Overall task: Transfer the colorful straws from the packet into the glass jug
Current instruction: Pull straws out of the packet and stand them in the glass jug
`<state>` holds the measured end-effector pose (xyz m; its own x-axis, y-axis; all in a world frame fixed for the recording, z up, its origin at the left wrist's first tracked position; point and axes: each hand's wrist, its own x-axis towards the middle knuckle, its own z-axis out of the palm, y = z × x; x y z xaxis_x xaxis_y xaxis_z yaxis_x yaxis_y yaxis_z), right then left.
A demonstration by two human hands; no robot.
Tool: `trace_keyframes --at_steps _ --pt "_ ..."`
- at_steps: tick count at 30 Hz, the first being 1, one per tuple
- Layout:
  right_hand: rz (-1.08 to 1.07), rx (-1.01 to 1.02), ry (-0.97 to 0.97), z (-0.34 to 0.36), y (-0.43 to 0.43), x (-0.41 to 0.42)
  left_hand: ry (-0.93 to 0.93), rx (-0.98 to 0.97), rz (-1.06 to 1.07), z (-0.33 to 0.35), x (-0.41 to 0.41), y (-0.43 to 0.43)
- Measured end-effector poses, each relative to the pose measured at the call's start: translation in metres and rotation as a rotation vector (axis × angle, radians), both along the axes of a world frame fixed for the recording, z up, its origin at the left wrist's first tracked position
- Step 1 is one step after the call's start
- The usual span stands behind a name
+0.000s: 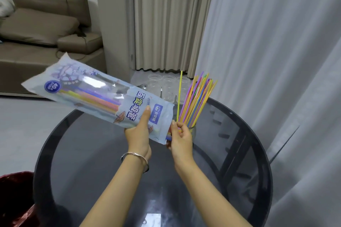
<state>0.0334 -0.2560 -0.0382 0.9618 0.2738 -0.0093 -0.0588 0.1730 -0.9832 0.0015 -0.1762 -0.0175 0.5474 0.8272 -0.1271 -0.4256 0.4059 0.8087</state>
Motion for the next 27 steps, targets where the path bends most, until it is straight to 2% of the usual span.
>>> trace_keyframes --at_steps 7,10,13,16,20,27 --pt "-0.128 -0.033 -0.230 0.018 -0.027 0.025 -0.072 -0.354 -0.067 -0.008 -0.003 0.017" --pt "-0.210 0.012 -0.230 0.028 -0.040 0.037 -0.112 -0.452 -0.101 -0.013 -0.002 0.015" --pt "-0.258 0.142 -0.056 0.030 -0.047 0.041 -0.115 -0.464 -0.135 -0.015 0.001 0.011" --pt "-0.150 0.124 0.040 0.024 -0.039 0.033 -0.090 -0.433 -0.163 -0.016 0.006 0.000" --pt "0.004 -0.013 0.045 0.021 -0.028 0.024 -0.065 -0.421 -0.155 -0.017 0.007 -0.006" --pt "-0.101 -0.004 0.004 0.034 -0.043 0.034 -0.081 -0.427 -0.134 -0.014 0.004 0.001"
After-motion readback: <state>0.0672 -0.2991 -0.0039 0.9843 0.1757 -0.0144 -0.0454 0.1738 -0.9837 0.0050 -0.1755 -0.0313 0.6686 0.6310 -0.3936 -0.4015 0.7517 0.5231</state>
